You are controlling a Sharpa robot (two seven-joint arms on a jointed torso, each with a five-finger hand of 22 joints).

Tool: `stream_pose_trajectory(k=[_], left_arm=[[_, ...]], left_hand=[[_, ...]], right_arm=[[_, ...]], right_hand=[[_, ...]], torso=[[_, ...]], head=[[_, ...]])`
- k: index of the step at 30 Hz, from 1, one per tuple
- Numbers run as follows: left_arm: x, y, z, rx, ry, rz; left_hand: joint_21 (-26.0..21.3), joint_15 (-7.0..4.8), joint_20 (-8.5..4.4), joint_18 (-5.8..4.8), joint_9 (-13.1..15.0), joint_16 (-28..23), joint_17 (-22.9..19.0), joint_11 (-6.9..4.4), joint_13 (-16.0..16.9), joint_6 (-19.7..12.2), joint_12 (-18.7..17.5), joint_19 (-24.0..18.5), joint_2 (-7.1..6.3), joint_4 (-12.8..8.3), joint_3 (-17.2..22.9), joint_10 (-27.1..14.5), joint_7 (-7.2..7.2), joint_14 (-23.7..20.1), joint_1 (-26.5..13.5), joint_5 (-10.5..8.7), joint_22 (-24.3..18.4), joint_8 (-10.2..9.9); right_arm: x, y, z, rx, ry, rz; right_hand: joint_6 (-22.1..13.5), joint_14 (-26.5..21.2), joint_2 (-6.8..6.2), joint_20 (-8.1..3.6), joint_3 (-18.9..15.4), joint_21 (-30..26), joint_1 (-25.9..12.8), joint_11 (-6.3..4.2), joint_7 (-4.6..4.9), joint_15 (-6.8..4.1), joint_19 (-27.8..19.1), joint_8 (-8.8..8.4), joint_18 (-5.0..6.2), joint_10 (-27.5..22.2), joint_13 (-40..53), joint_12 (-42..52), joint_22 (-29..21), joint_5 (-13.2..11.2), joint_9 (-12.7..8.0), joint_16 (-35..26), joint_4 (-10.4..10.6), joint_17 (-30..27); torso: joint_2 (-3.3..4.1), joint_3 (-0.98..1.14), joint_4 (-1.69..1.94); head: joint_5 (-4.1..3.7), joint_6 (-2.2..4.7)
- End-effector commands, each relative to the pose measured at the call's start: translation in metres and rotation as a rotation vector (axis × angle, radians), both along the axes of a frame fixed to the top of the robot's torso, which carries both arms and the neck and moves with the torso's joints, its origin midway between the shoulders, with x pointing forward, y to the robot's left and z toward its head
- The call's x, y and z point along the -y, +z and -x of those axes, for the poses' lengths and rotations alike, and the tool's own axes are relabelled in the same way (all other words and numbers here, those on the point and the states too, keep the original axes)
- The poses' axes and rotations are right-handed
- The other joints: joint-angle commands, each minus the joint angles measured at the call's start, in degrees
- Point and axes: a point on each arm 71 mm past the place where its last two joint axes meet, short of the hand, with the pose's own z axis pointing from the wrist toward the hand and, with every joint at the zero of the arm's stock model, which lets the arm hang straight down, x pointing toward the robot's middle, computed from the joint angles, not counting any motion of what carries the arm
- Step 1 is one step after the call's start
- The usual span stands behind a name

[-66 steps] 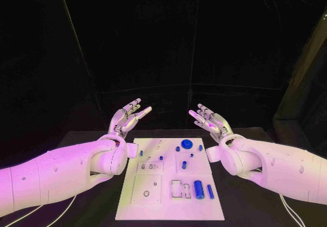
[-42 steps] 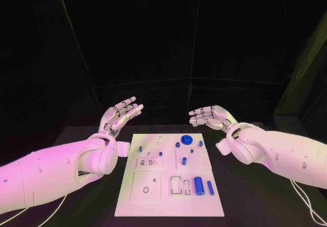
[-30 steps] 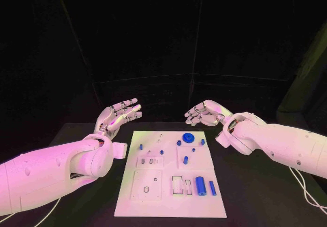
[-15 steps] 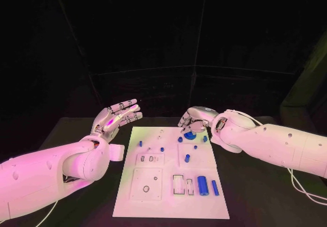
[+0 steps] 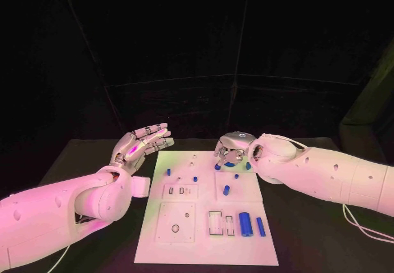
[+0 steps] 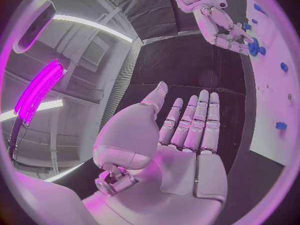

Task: Assemble the parts on the task board

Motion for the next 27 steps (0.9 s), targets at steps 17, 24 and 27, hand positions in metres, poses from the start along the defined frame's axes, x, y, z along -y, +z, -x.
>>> stream_pose_trajectory(k=[17,24,27], left_arm=[[0.0050,-0.0020,-0.0025,-0.051,-0.135,0.053],[0.0021,-0.0016,-0.0058,-0.059,-0.143,0.047],[0.0016,-0.0008,-0.0068,-0.058,-0.144,0.047]], left_hand=[[-0.7,-0.61,-0.09,0.91,0.2,0.9,-0.4,-0.40,-0.1,2.6,1.3,2.4,1.60,-6.7,14.1,1.8,5.42,2.0,-0.8,0.41,-0.9,2.6],[-1.2,-0.62,-0.11,0.92,0.2,1.1,-0.4,-0.42,-0.1,2.2,1.5,2.8,0.34,-7.3,19.4,1.8,5.42,2.0,-3.5,0.40,-1.0,3.5],[-1.3,-0.64,-0.12,0.93,0.2,1.2,-0.4,-0.44,-0.1,2.2,1.6,3.0,-0.05,-7.3,20.7,1.8,5.41,2.1,-4.0,0.39,-1.0,3.8]], right_arm=[[-0.0057,-0.0051,-0.0033,-0.036,0.026,0.084],[-0.0088,-0.0060,-0.0042,-0.043,0.033,0.089],[-0.0108,-0.0070,-0.0051,-0.049,0.035,0.094]], right_hand=[[-0.6,1.4,0.14,0.27,0.2,4.5,-0.3,0.14,-0.01,0.10,-0.9,-0.07,1.13,-1.6,0.0,0.0,2.7,-0.5,0.0,7.6,0.2,4.7],[-0.3,1.3,0.70,0.27,0.8,5.5,0.1,0.08,-0.04,0.06,-1.1,0.03,1.16,-1.3,0.0,0.2,3.2,-0.3,0.0,10.5,0.1,7.6],[0.2,1.3,1.30,0.22,1.7,6.3,0.8,0.08,-0.02,0.02,-1.3,0.09,1.17,-1.2,-0.1,0.1,3.7,-1.1,0.0,12.5,0.0,9.5]], torso=[[0.69,0.12,0.16],[0.89,0.11,0.17],[0.95,0.14,0.11]], head=[[0.24,-0.61],[0.19,-0.75],[0.20,-0.97]])
